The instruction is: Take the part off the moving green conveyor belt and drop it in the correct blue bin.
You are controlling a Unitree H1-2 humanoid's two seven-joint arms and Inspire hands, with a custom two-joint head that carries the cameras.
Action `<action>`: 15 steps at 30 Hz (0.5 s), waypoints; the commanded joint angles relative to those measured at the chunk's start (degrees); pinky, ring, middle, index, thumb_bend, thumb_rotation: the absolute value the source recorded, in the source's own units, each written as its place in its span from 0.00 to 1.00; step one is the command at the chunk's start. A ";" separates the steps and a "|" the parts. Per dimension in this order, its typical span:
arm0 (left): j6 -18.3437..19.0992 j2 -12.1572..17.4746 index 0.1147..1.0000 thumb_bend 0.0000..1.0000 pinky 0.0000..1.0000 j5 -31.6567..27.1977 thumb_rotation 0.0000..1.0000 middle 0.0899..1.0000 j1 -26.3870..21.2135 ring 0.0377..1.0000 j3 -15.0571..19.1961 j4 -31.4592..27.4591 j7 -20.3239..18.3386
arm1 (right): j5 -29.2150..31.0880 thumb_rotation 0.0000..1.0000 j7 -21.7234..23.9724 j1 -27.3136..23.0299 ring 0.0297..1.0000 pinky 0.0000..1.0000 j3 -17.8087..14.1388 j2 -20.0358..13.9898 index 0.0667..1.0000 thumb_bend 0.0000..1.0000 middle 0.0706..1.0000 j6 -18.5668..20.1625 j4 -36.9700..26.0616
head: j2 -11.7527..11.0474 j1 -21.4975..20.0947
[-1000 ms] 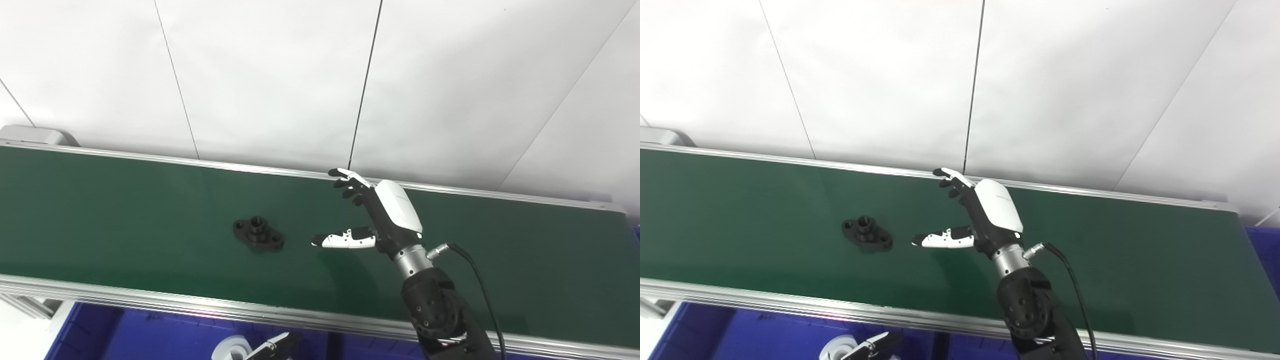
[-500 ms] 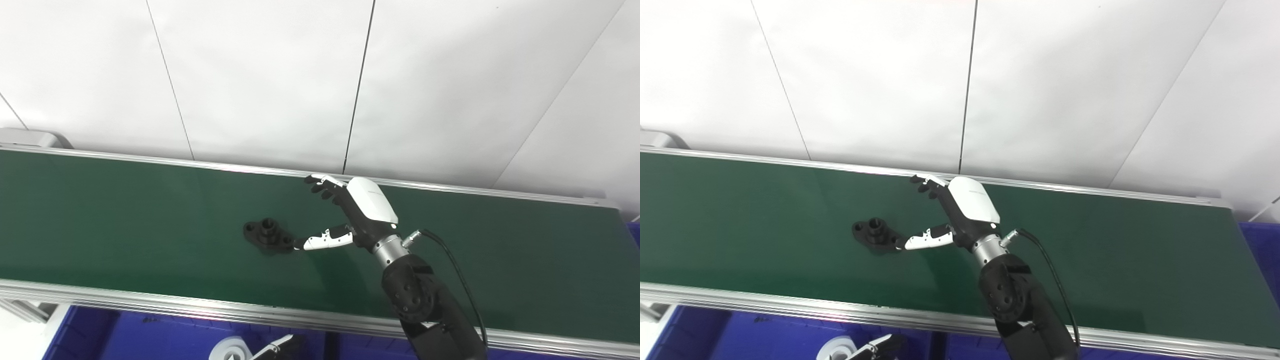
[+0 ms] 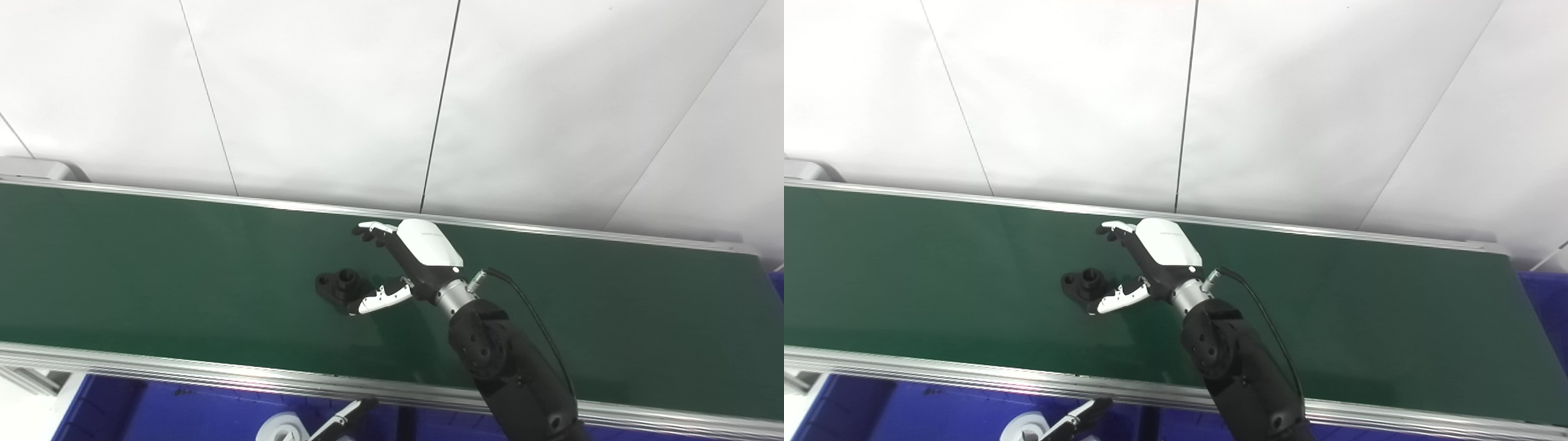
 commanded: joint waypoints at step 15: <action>-0.76 -1.43 0.92 0.79 0.94 -0.11 0.34 0.96 0.57 0.96 0.57 -1.95 -0.26 | -3.00 0.20 -0.37 -4.83 0.69 0.57 2.87 -1.41 0.76 0.79 0.75 -0.38 6.22 | 1.88 0.45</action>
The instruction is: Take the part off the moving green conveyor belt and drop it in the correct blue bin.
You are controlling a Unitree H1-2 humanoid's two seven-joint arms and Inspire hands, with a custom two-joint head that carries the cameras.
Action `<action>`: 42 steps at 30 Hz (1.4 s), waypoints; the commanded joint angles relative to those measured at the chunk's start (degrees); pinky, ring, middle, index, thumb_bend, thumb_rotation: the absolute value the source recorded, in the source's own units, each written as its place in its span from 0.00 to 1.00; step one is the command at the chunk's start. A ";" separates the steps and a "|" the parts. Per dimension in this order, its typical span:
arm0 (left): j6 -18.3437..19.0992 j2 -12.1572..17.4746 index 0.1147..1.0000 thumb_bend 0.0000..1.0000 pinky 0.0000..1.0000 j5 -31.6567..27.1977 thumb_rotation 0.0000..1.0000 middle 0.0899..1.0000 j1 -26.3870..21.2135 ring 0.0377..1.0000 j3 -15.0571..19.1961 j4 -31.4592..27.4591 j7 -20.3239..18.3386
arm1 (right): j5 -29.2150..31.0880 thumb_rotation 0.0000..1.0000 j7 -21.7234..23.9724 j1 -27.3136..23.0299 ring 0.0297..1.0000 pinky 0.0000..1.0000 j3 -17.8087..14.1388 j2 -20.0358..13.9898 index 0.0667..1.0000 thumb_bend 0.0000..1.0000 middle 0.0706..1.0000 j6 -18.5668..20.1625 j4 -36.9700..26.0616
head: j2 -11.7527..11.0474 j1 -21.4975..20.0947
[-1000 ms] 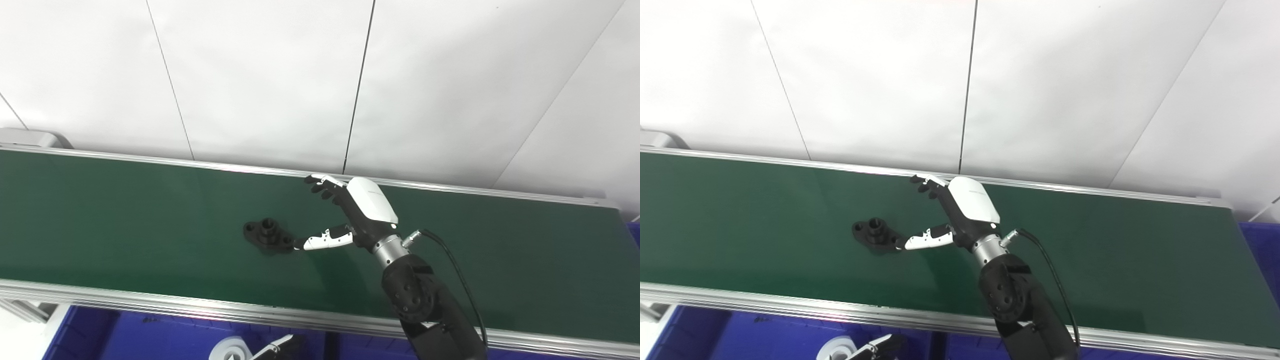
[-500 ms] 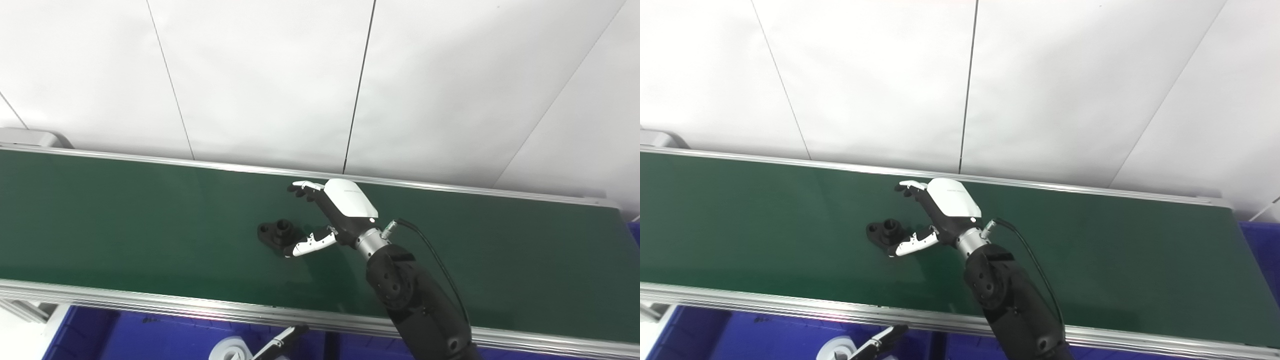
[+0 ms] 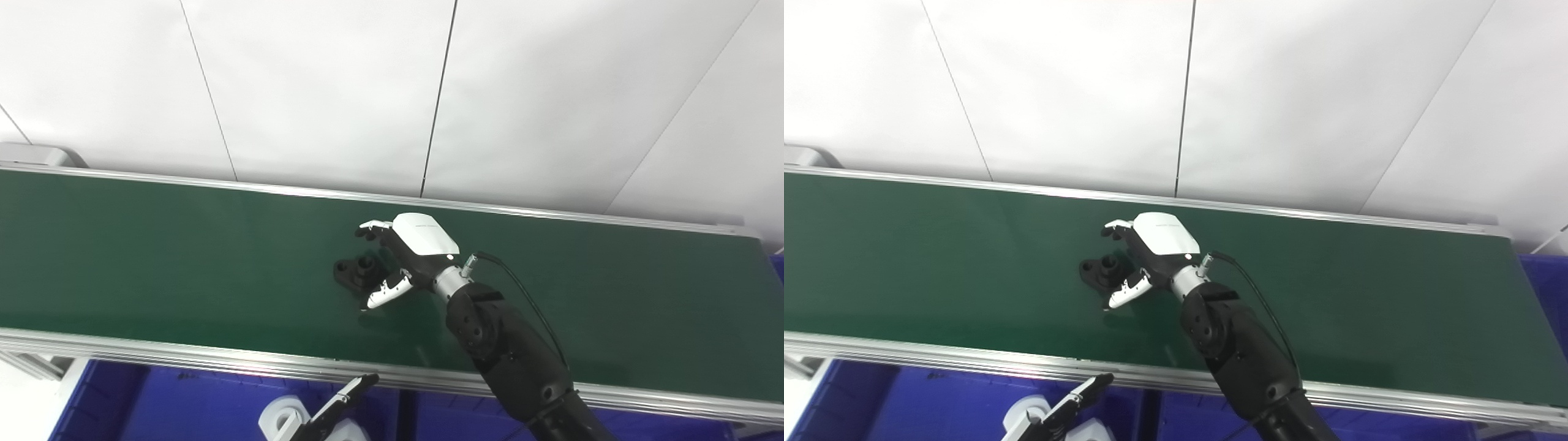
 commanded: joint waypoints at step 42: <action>-0.65 -2.38 0.91 0.79 0.89 0.14 0.35 0.95 1.38 0.94 3.65 -3.31 -3.15 | -11.40 0.00 -0.34 0.84 0.36 0.25 10.94 -5.89 0.51 0.51 0.43 0.72 -2.44 | 1.83 0.01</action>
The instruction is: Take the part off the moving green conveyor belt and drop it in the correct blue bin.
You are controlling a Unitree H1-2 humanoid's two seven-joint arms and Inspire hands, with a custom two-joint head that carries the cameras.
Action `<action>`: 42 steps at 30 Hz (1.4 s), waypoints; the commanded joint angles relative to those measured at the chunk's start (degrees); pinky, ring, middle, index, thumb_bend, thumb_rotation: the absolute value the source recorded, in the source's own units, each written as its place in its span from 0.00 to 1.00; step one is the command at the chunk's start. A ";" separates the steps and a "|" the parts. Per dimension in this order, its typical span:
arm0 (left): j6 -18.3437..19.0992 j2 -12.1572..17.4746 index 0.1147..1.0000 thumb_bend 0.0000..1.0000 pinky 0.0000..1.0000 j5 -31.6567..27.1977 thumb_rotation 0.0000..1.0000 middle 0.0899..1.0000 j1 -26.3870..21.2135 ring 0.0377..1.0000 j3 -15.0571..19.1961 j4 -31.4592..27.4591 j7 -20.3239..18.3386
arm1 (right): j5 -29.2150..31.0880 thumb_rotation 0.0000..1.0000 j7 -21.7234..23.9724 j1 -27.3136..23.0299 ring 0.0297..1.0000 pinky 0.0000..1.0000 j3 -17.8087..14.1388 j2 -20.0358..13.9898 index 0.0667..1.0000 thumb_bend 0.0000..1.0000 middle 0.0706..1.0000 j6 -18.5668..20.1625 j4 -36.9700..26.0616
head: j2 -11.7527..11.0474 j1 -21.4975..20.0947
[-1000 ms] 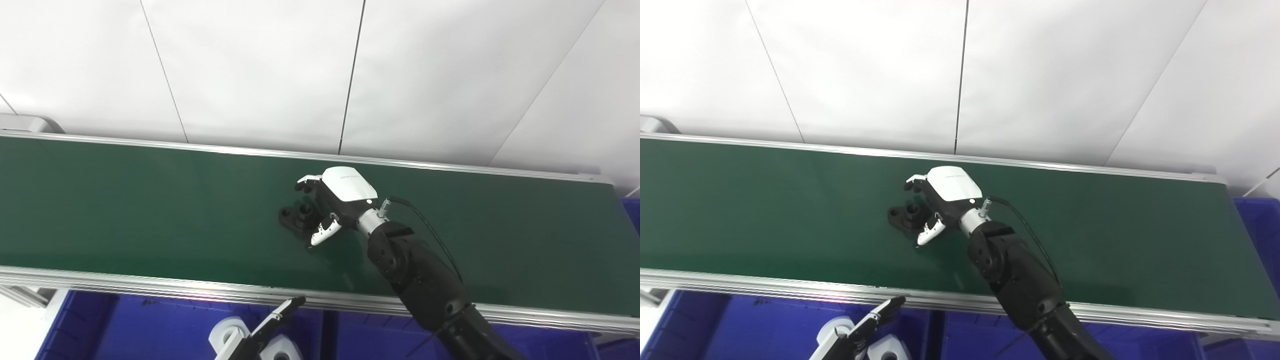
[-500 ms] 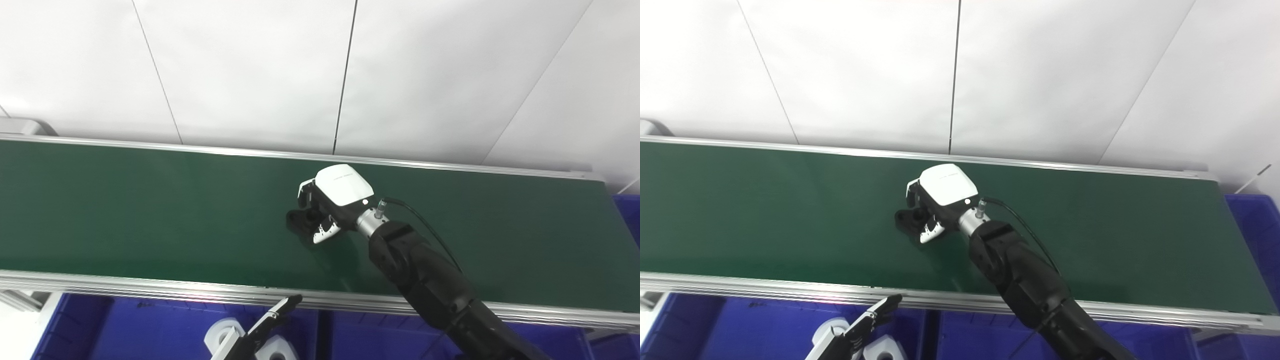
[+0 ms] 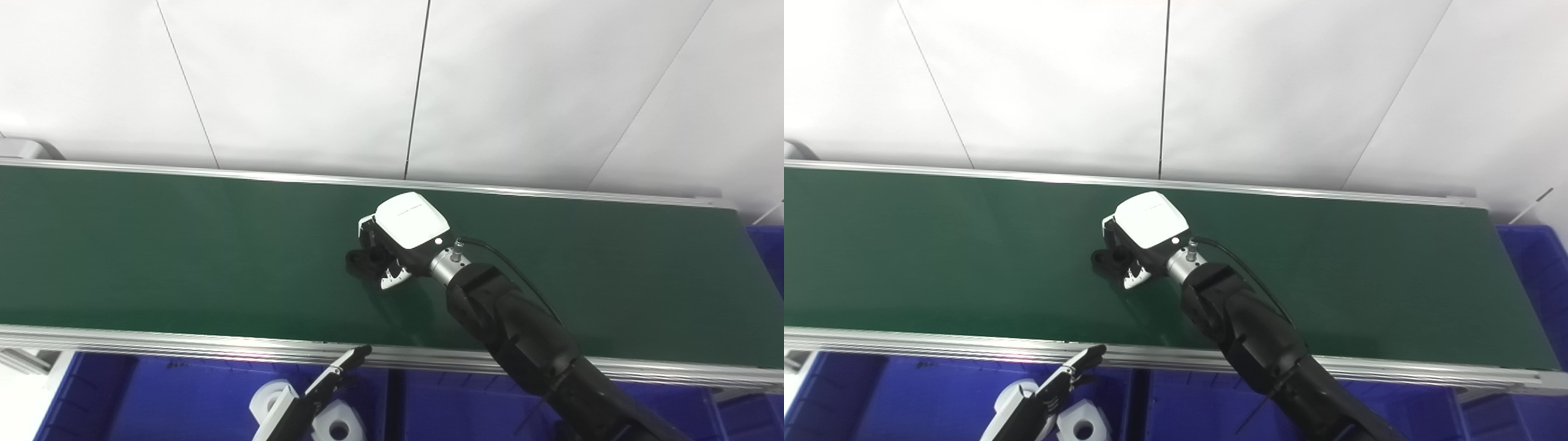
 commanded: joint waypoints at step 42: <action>0.23 0.97 0.91 0.78 0.89 -2.54 0.36 0.95 3.08 0.93 2.99 -5.98 -4.12 | 7.99 0.00 6.48 40.32 0.34 0.23 -21.61 -3.82 0.49 0.51 0.44 2.49 -48.03 | 4.31 -2.18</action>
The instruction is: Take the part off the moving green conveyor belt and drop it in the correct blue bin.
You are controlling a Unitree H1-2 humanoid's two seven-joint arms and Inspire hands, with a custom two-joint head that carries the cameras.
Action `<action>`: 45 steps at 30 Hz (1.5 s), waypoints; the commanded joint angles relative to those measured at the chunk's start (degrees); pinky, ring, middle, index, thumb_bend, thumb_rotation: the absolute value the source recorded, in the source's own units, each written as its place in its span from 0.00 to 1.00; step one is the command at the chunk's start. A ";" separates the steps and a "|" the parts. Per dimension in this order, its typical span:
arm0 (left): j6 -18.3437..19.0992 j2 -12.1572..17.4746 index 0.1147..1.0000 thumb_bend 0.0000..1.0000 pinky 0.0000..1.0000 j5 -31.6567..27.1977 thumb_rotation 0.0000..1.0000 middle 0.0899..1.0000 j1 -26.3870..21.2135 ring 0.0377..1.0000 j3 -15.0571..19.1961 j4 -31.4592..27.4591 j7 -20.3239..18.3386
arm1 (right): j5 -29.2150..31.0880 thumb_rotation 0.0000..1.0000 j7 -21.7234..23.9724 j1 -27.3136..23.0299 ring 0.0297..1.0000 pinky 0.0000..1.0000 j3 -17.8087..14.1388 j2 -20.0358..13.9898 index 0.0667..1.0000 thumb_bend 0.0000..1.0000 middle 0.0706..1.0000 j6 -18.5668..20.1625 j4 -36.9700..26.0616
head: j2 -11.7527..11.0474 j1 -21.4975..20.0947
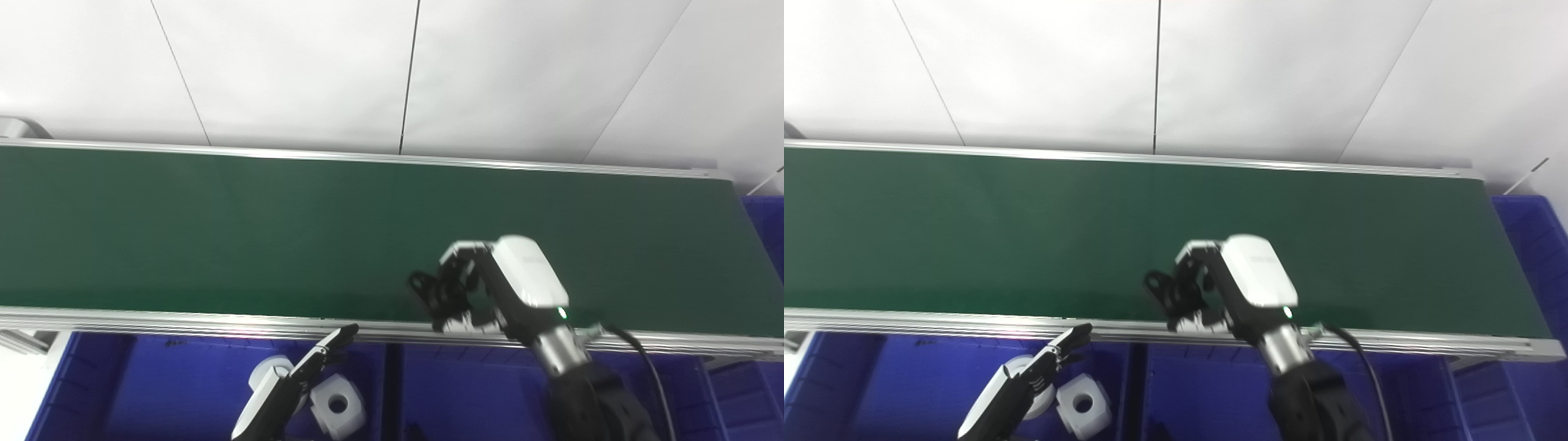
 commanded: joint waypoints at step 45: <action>4.88 0.73 0.93 0.77 0.95 -5.99 0.39 0.98 -1.66 0.97 3.14 -7.59 -4.44 | -14.94 1.00 10.64 10.83 0.97 0.99 4.90 -5.14 0.93 0.69 0.96 -1.75 5.05 | 8.14 -2.89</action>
